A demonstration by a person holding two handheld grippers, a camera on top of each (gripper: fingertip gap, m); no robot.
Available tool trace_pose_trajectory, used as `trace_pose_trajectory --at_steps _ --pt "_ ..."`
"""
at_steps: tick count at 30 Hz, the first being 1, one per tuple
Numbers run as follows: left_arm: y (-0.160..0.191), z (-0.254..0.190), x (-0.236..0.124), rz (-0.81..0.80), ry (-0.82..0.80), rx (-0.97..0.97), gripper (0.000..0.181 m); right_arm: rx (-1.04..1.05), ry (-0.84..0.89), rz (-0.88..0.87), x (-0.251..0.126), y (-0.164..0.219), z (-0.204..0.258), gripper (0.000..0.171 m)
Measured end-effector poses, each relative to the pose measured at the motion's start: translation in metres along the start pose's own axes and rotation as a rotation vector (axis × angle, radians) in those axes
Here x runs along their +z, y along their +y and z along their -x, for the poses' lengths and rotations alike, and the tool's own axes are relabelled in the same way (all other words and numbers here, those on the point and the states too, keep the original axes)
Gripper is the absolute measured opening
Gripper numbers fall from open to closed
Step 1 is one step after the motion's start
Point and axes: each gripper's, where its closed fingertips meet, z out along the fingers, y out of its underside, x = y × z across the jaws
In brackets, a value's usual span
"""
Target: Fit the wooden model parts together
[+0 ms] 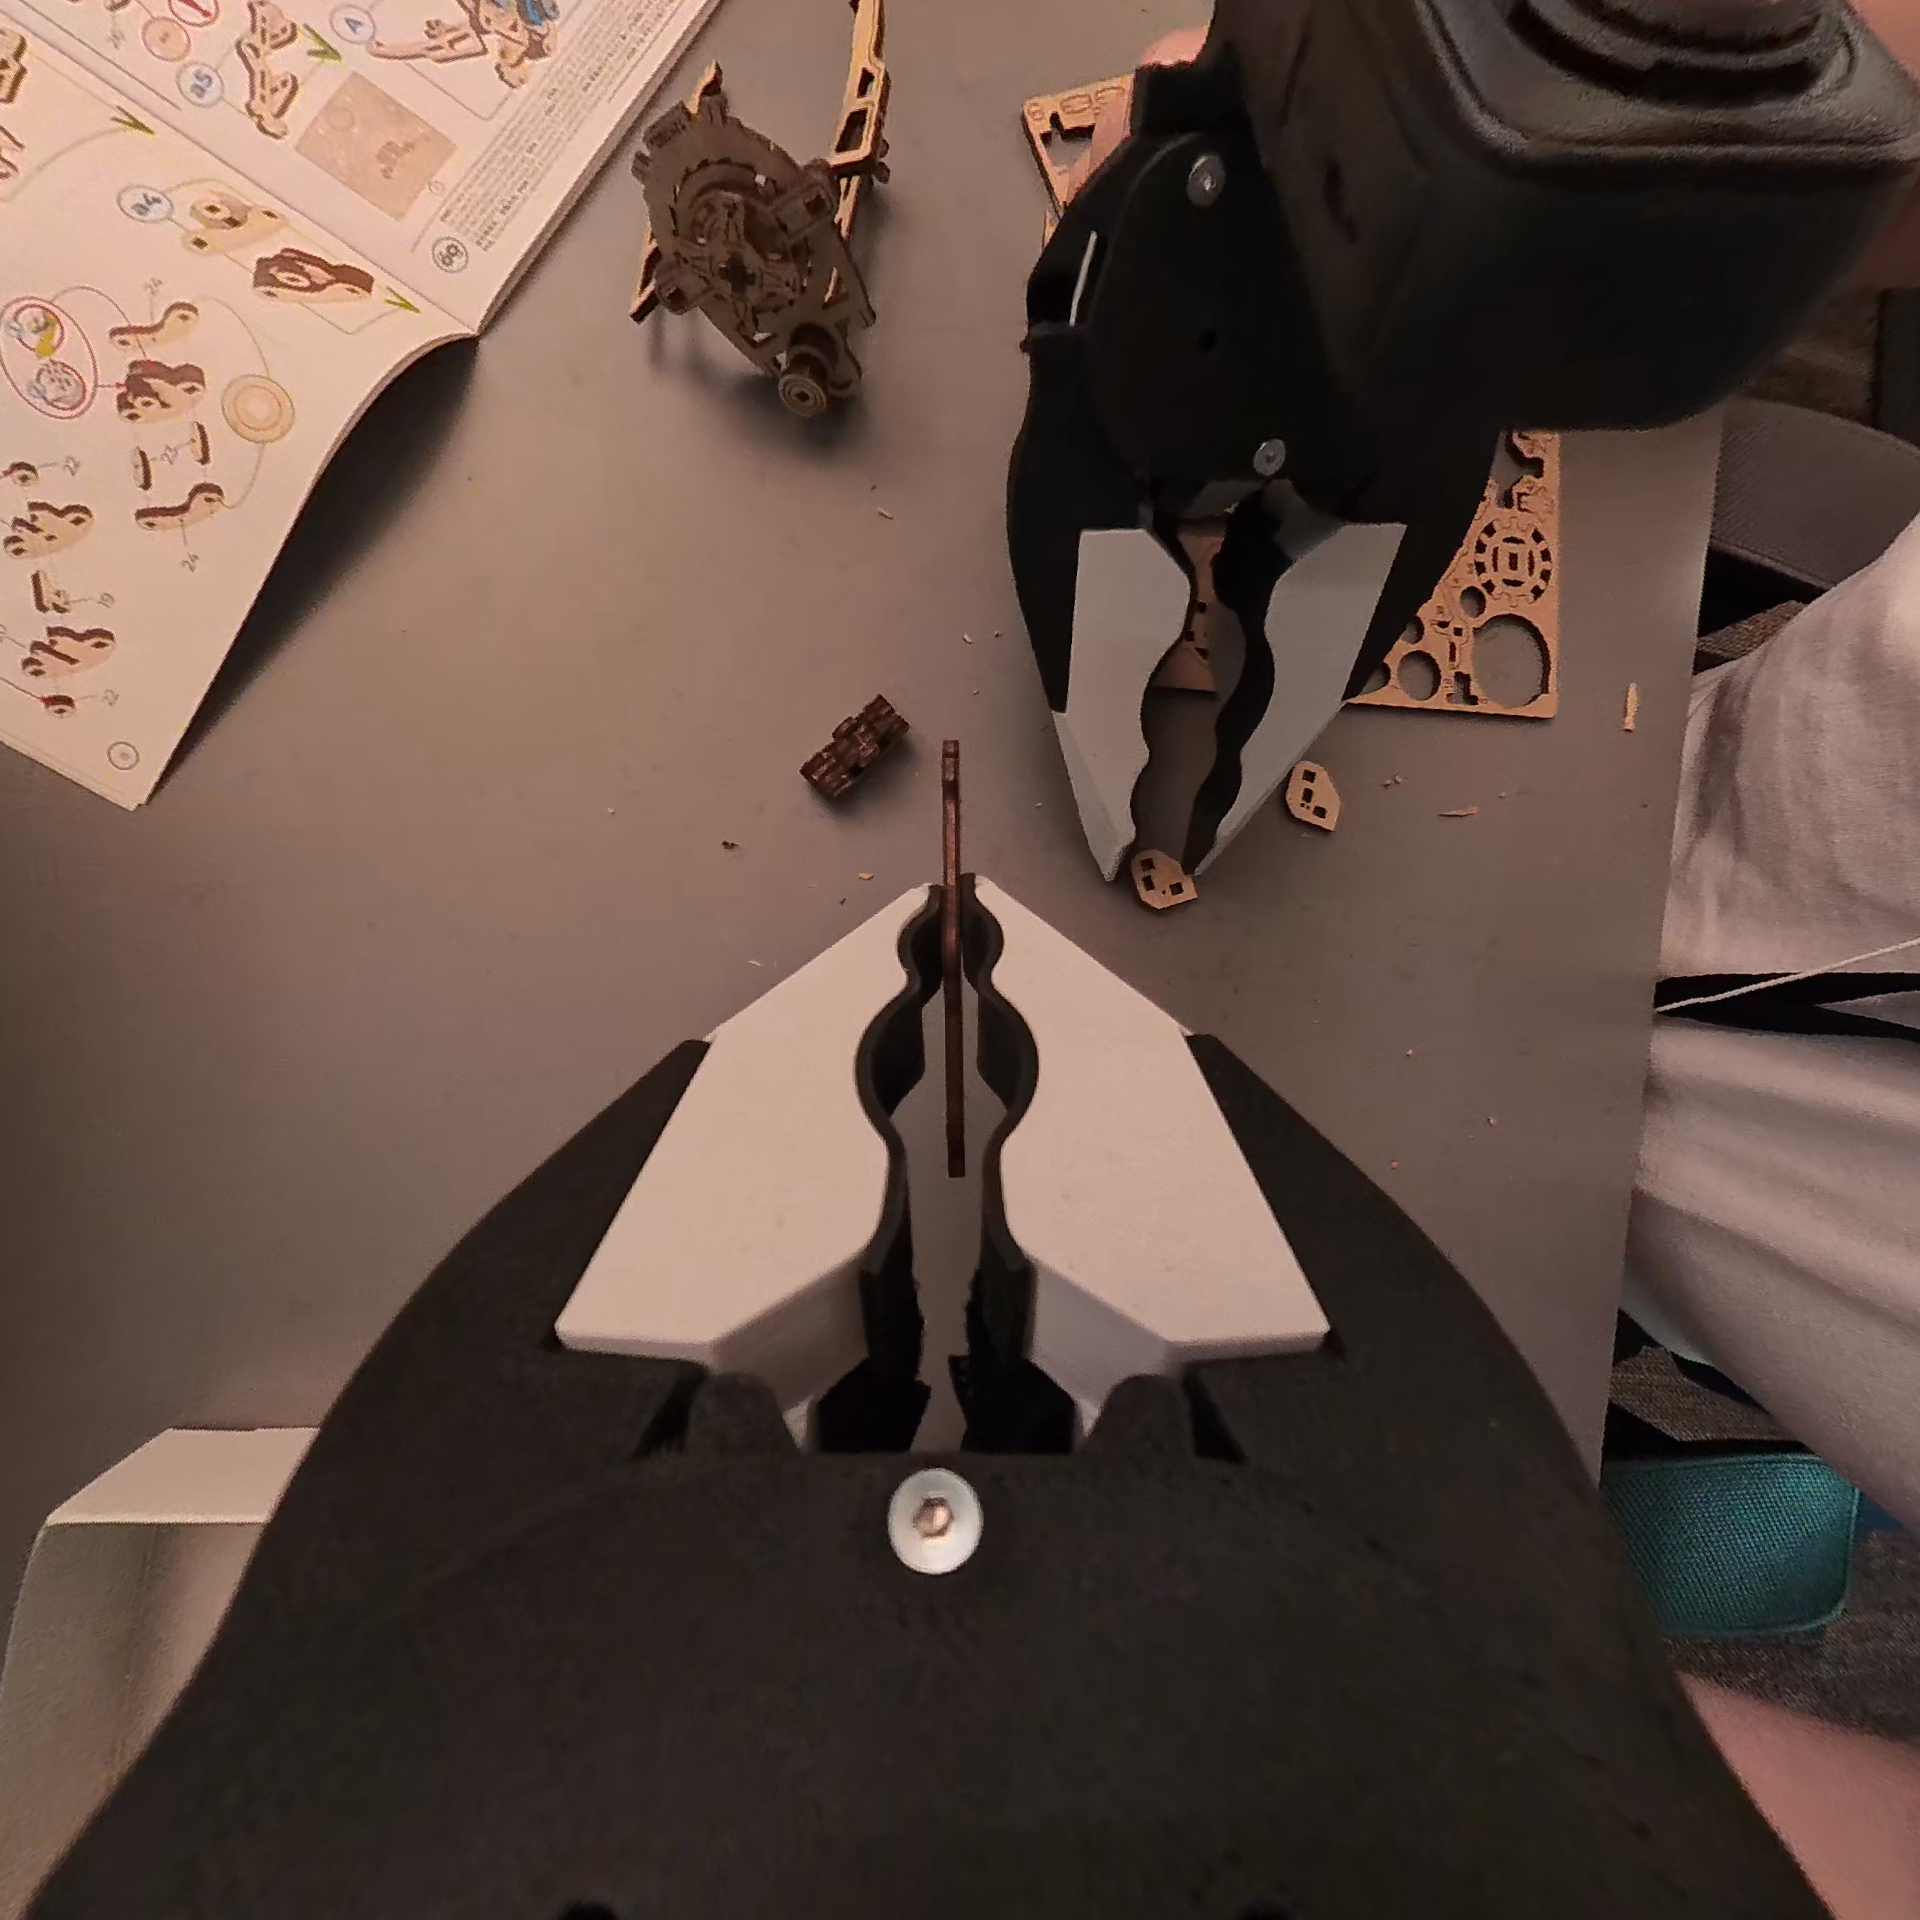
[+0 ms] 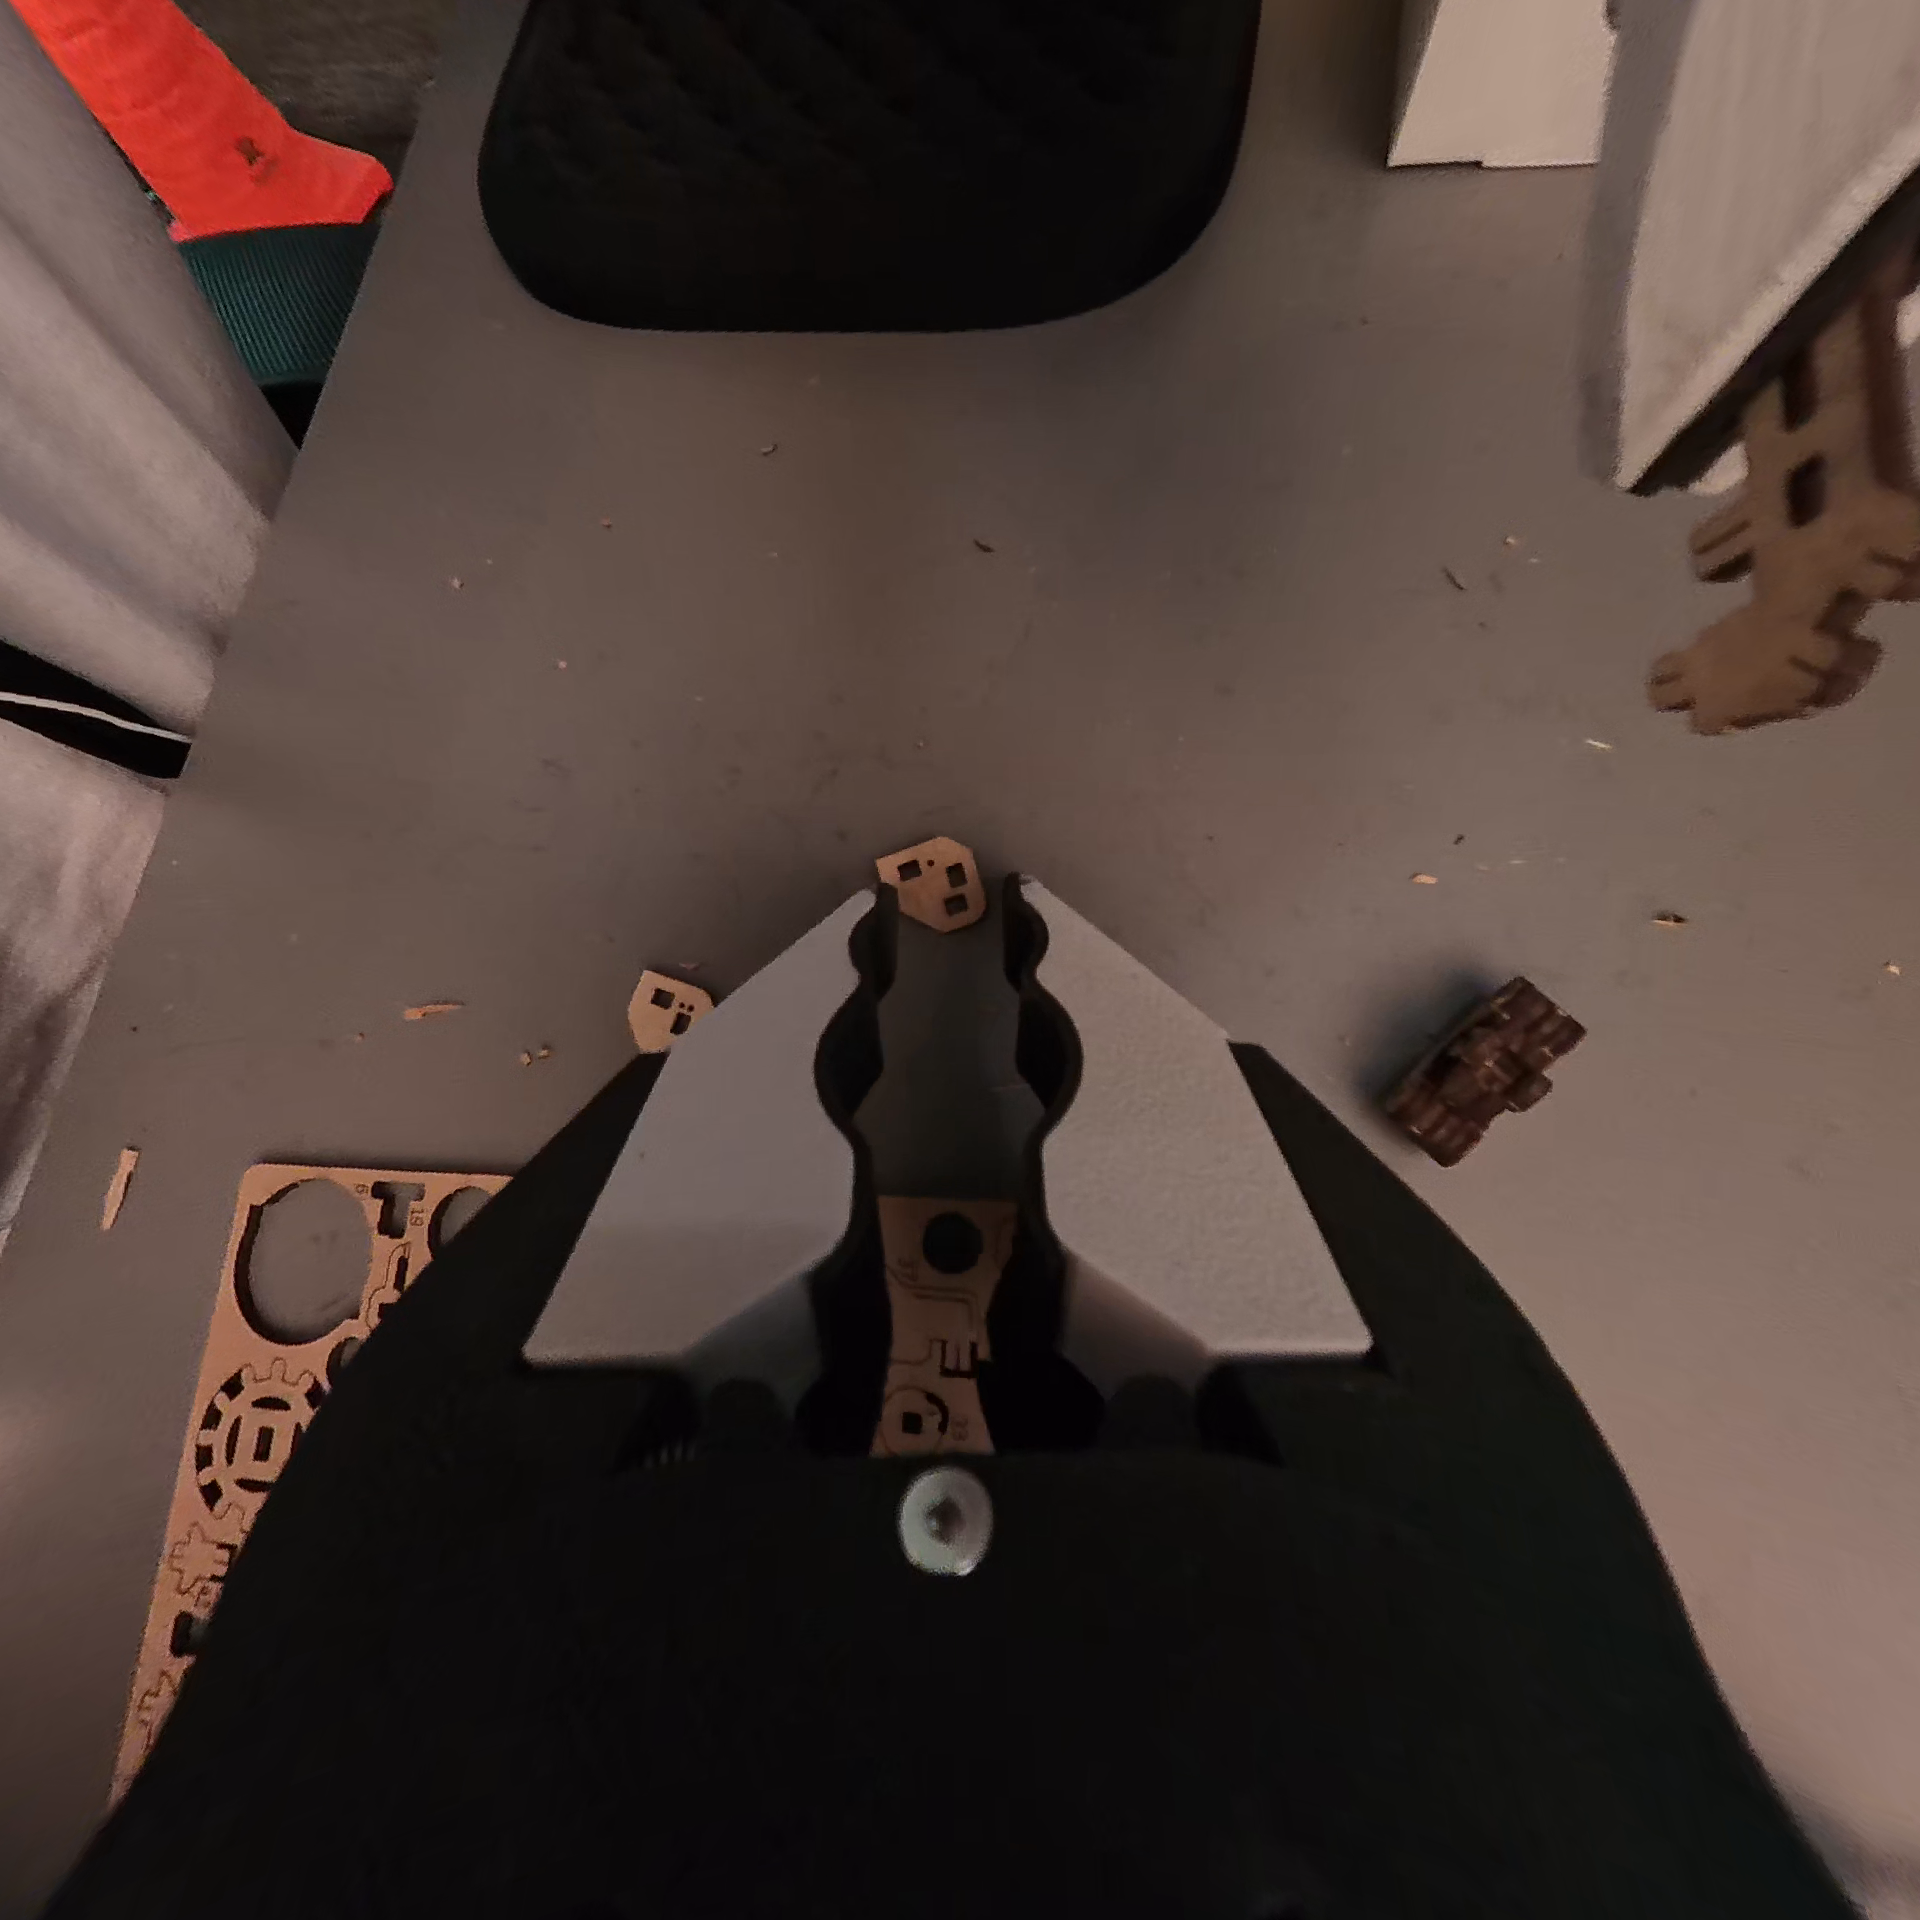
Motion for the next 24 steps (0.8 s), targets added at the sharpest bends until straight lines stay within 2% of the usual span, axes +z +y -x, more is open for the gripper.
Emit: trace_pose_trajectory --at_steps 24 --pt "0.0011 0.0019 0.0009 0.006 -0.009 -0.002 0.000 -0.081 0.067 0.023 -0.0026 -0.0011 -0.0033 0.010"
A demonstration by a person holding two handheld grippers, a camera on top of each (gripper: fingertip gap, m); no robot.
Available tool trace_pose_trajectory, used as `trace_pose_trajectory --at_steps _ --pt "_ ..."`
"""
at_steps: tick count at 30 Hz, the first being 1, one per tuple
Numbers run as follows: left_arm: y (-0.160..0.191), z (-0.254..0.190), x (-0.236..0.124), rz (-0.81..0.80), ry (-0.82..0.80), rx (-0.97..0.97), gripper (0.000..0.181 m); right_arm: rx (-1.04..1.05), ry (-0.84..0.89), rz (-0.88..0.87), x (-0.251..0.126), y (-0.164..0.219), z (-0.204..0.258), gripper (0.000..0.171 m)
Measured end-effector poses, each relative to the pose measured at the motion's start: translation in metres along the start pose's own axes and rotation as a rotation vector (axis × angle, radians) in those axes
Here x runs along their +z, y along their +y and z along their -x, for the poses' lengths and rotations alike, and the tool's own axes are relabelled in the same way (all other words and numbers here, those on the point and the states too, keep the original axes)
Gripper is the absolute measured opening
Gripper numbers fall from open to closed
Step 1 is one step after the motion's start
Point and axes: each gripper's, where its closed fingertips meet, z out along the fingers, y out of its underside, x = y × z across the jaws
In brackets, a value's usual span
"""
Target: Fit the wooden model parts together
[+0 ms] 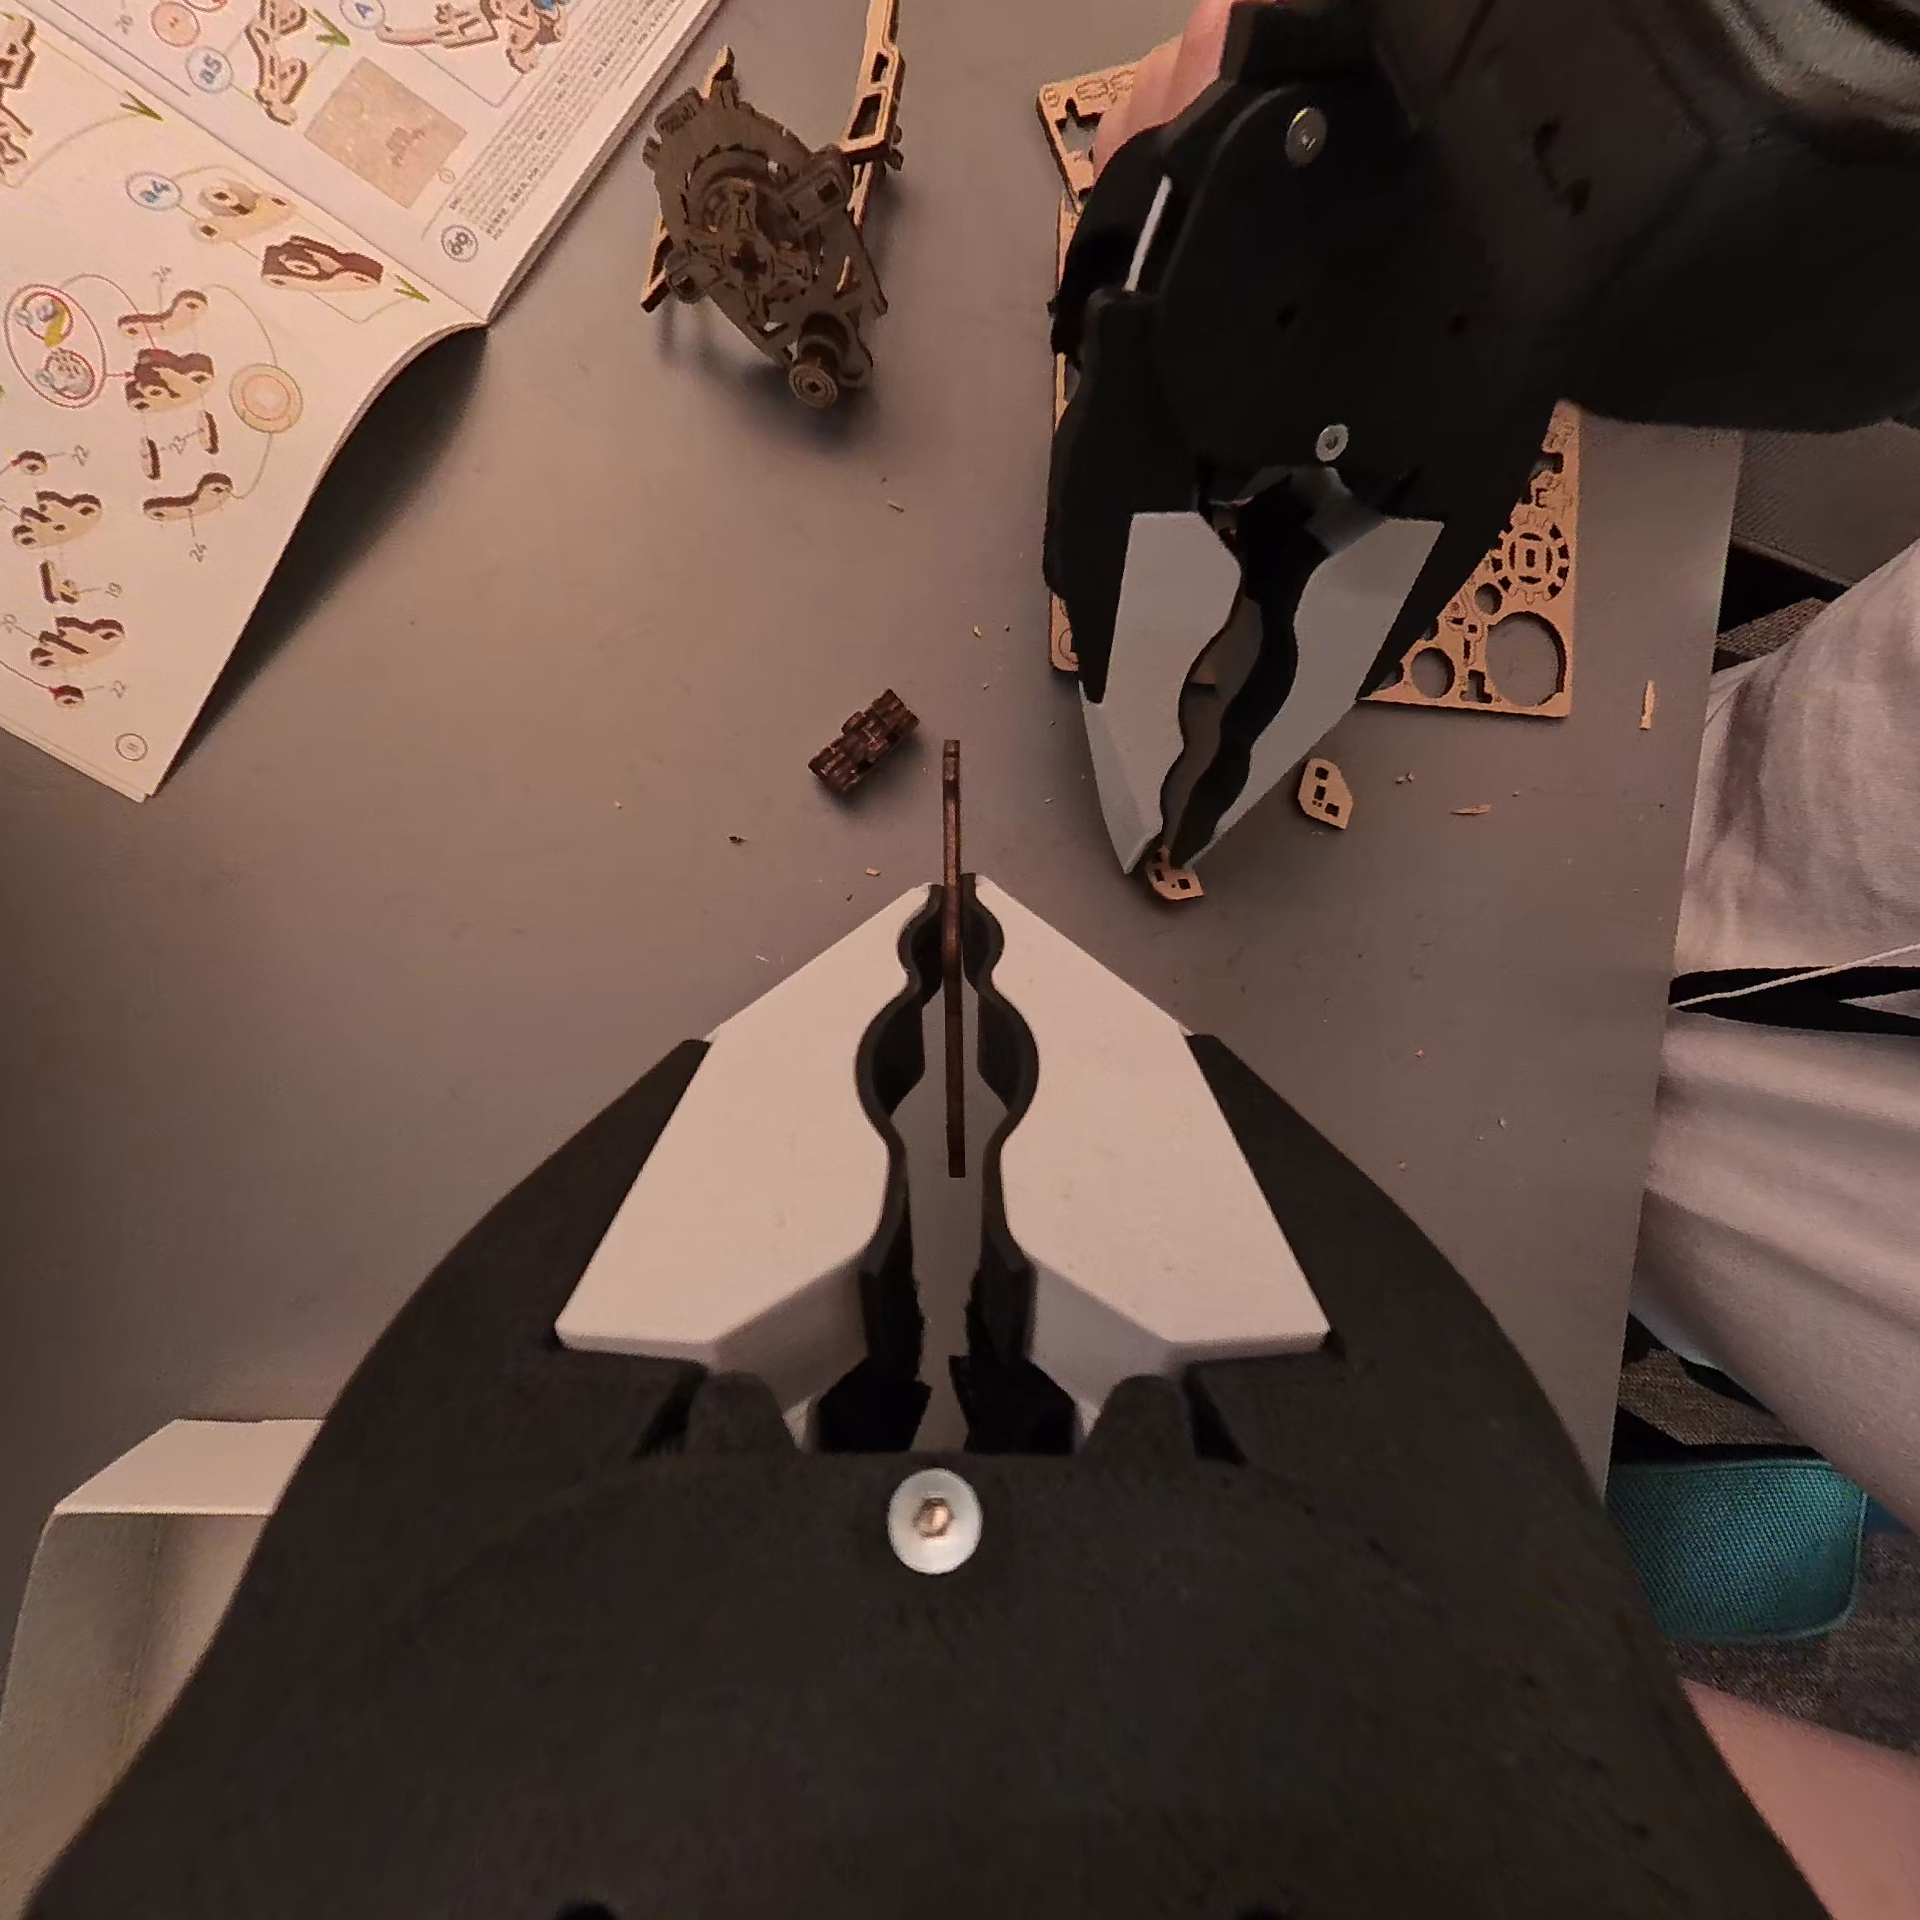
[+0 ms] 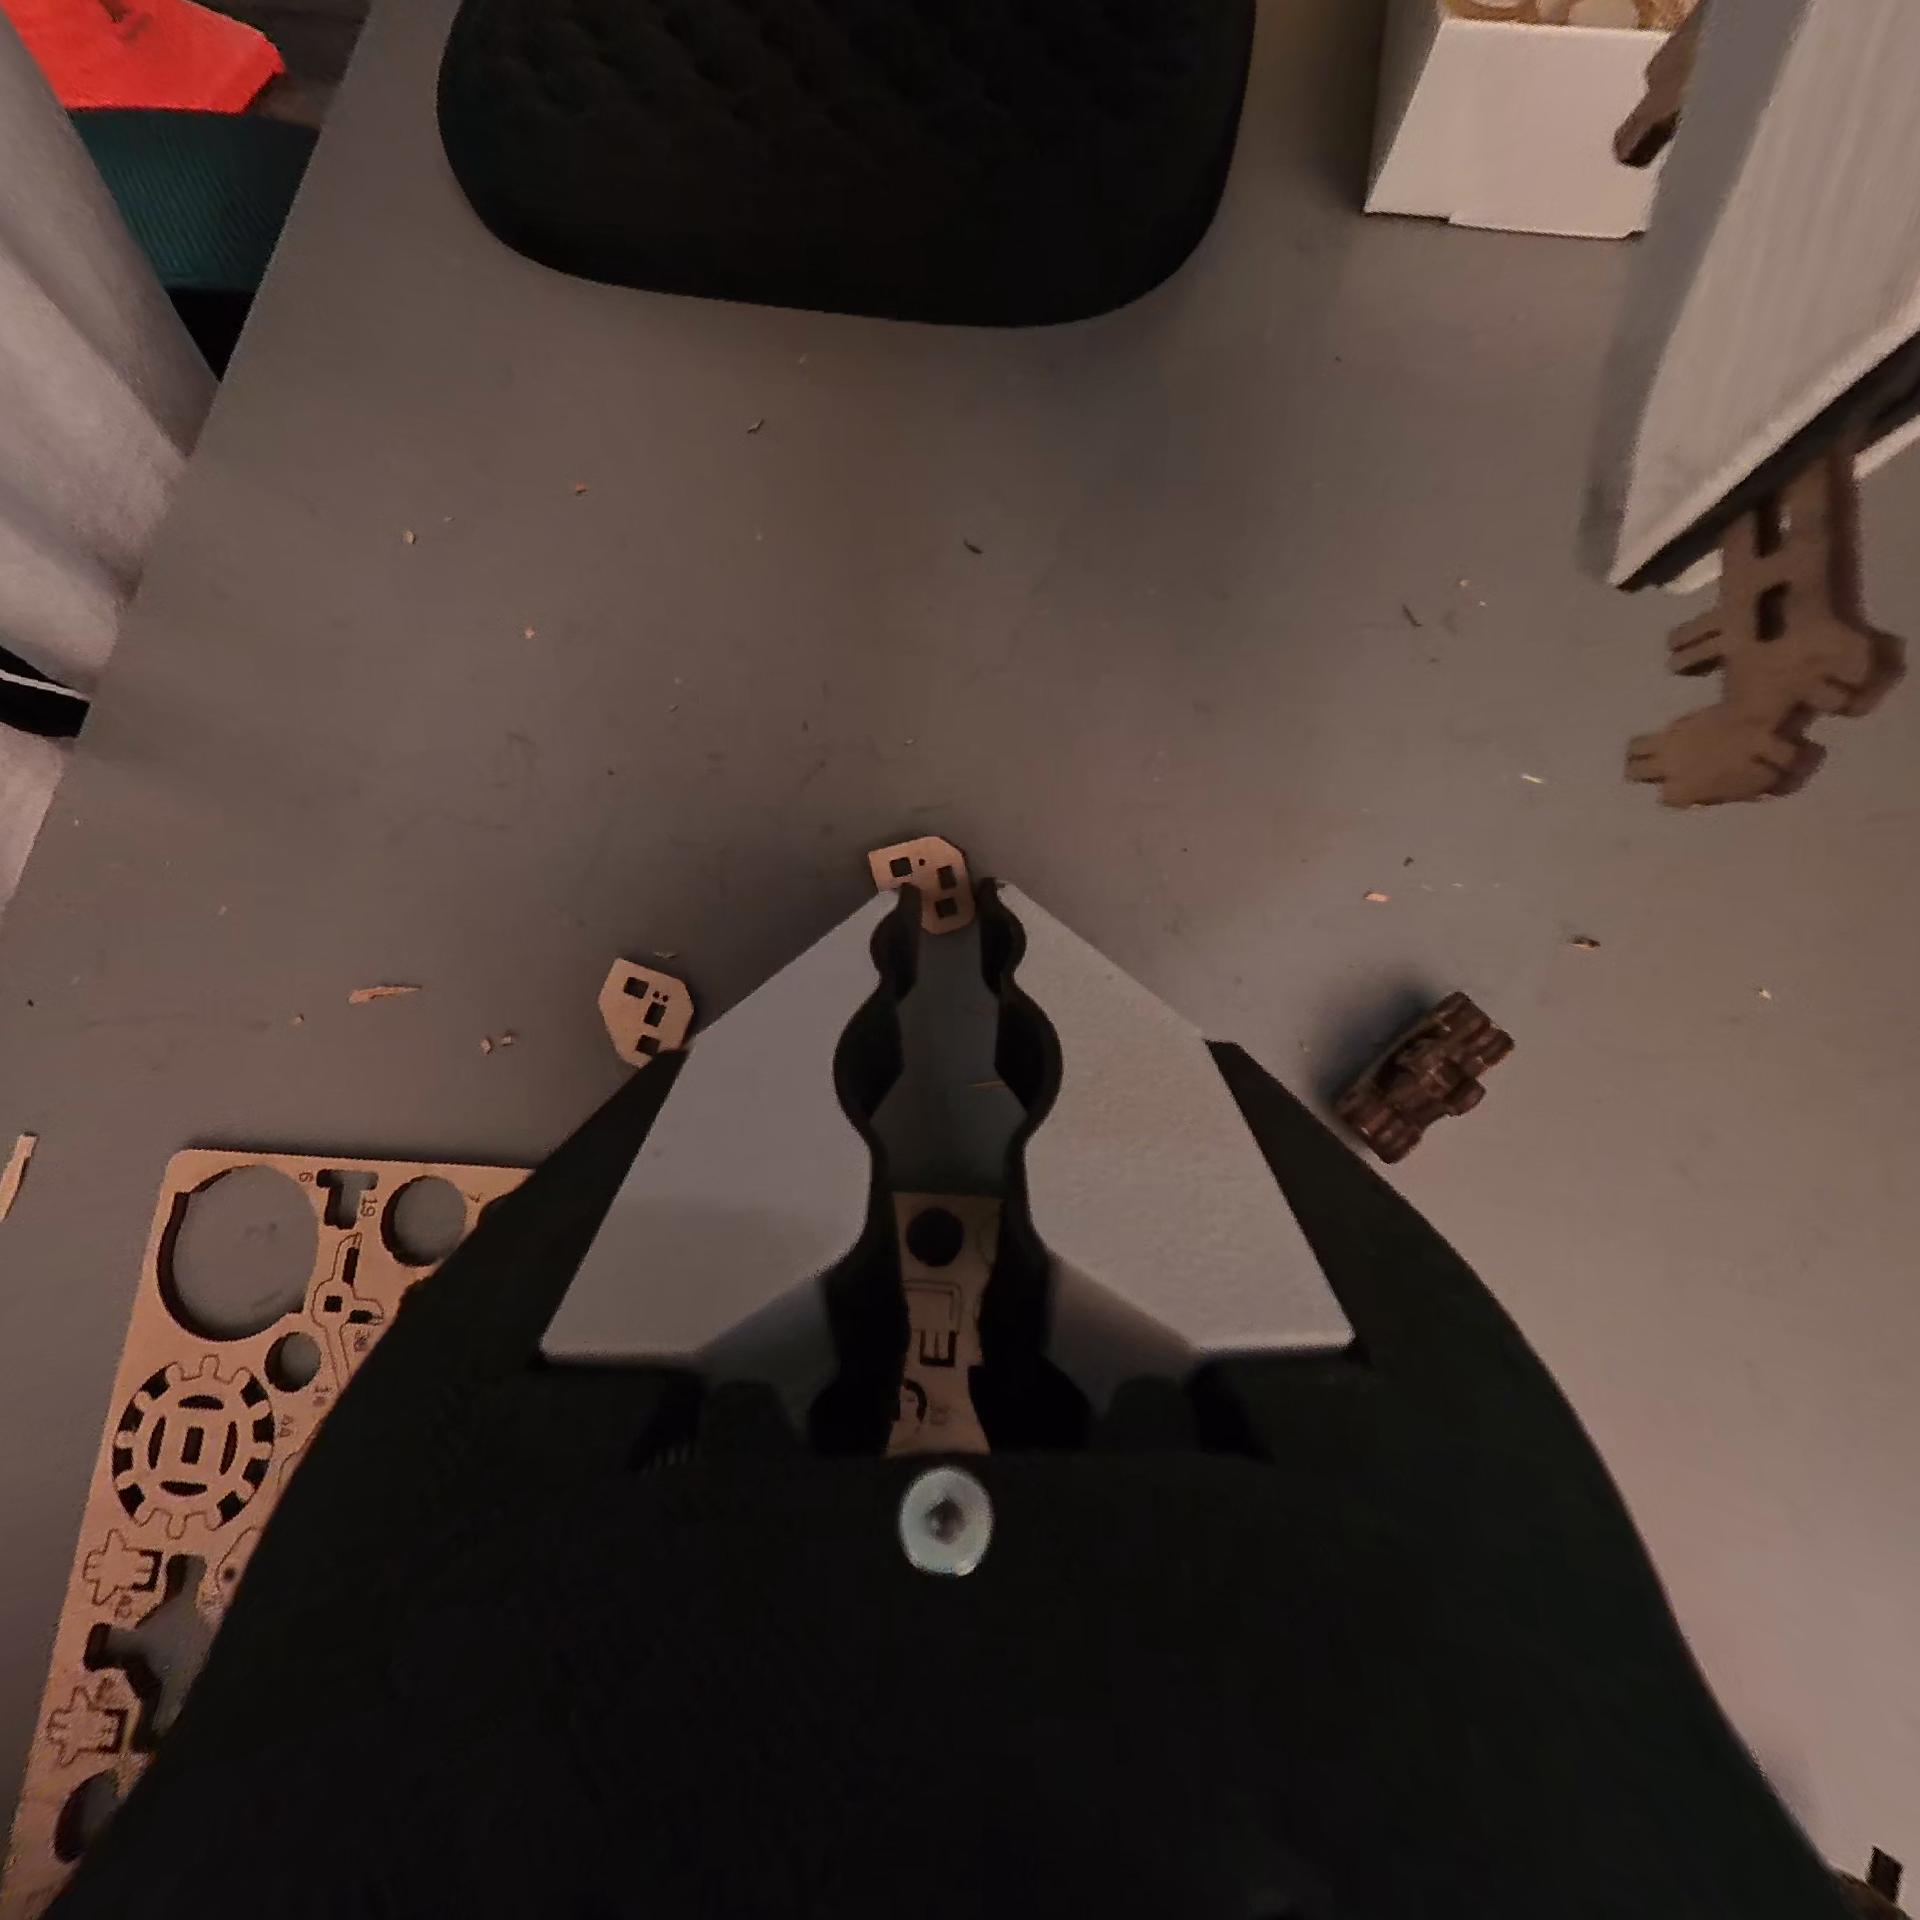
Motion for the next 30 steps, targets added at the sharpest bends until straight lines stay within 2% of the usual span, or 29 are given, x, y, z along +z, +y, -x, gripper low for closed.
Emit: trace_pose_trajectory --at_steps 6,15,30 --pt "0.000 0.001 0.000 0.001 -0.001 -0.002 0.000 -0.039 0.021 -0.015 -0.003 -0.003 -0.001 0.004" --pt "0.000 0.001 -0.001 -0.003 -0.003 -0.002 0.000 -0.058 0.047 -0.059 -0.009 -0.008 -0.006 0.004" --pt "-0.001 0.001 -0.004 -0.010 -0.008 0.001 0.000 0.100 0.104 -0.215 -0.039 -0.012 -0.036 0.004"
